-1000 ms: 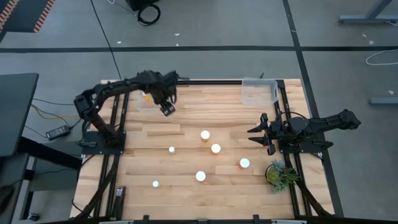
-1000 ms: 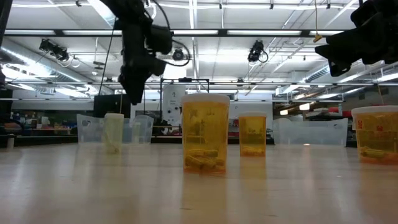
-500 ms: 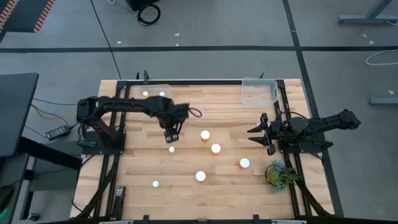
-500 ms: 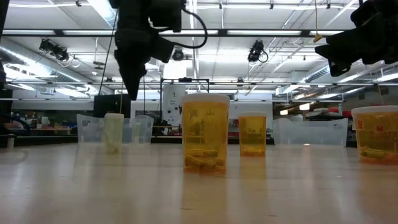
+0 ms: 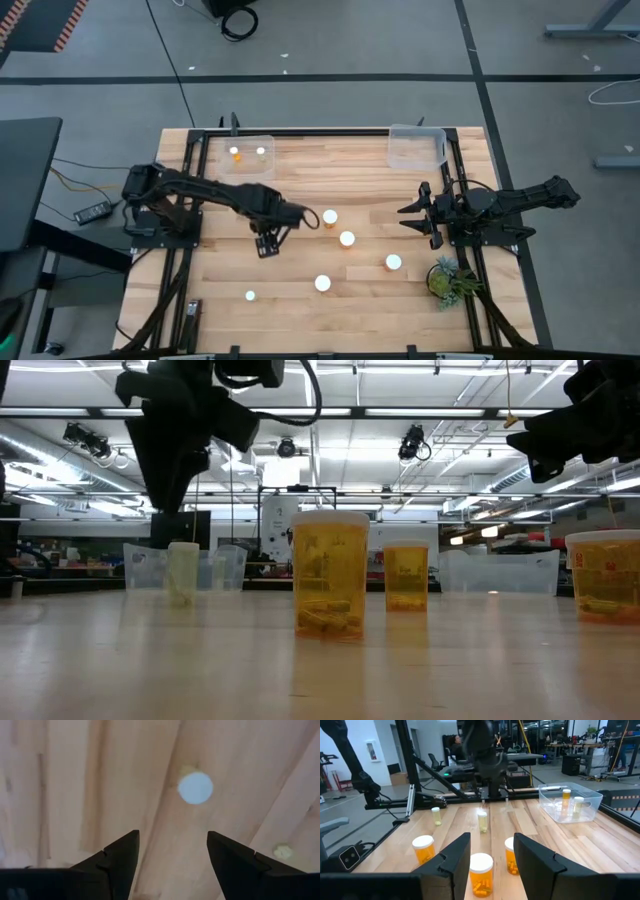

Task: Pick and place medicine bottles into bin by pill shape (circle, oval)
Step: Put the top yellow tablet bottle into the left transparent bin

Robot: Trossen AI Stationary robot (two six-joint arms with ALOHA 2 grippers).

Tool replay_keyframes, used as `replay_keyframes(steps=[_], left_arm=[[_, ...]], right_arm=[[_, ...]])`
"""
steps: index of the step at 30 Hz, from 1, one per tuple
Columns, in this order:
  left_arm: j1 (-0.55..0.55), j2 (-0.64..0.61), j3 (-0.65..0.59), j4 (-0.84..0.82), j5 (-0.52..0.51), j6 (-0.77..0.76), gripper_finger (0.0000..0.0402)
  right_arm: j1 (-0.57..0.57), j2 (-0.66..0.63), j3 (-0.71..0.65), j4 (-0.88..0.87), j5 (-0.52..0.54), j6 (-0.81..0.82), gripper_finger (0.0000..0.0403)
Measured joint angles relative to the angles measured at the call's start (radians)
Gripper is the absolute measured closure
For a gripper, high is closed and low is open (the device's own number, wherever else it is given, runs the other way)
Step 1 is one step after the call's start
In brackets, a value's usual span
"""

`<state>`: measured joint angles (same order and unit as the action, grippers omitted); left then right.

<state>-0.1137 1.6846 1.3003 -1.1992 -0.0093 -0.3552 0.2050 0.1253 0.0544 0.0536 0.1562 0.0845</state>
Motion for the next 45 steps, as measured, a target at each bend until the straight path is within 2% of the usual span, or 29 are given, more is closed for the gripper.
replay_keyframes(steps=[6, 13, 22, 40, 45], left_arm=[[-0.060, 0.089, -0.001, 0.006, -0.002, -0.002, 0.0159], [-0.060, 0.184, -0.001, 0.080, -0.036, 0.000, 0.0159], [-0.040, 0.196, 0.000, 0.153, -0.039, 0.000, 0.0164], [-0.040, 0.192, 0.004, 0.156, -0.015, 0.000, 0.0268], [-0.029, 0.192, 0.045, 0.102, -0.013, 0.003, 0.0283]], right_arm=[[0.000, 0.000, 0.000, -0.002, 0.000, 0.000, 0.0246], [0.000, 0.000, 0.000, -0.002, 0.000, 0.000, 0.0246], [0.000, 0.000, 0.000, -0.002, 0.000, 0.000, 0.0246], [0.000, 0.000, 0.000, -0.003, 0.000, 0.000, 0.0246], [0.000, 0.000, 0.000, -0.003, 0.000, 0.000, 0.0246]])
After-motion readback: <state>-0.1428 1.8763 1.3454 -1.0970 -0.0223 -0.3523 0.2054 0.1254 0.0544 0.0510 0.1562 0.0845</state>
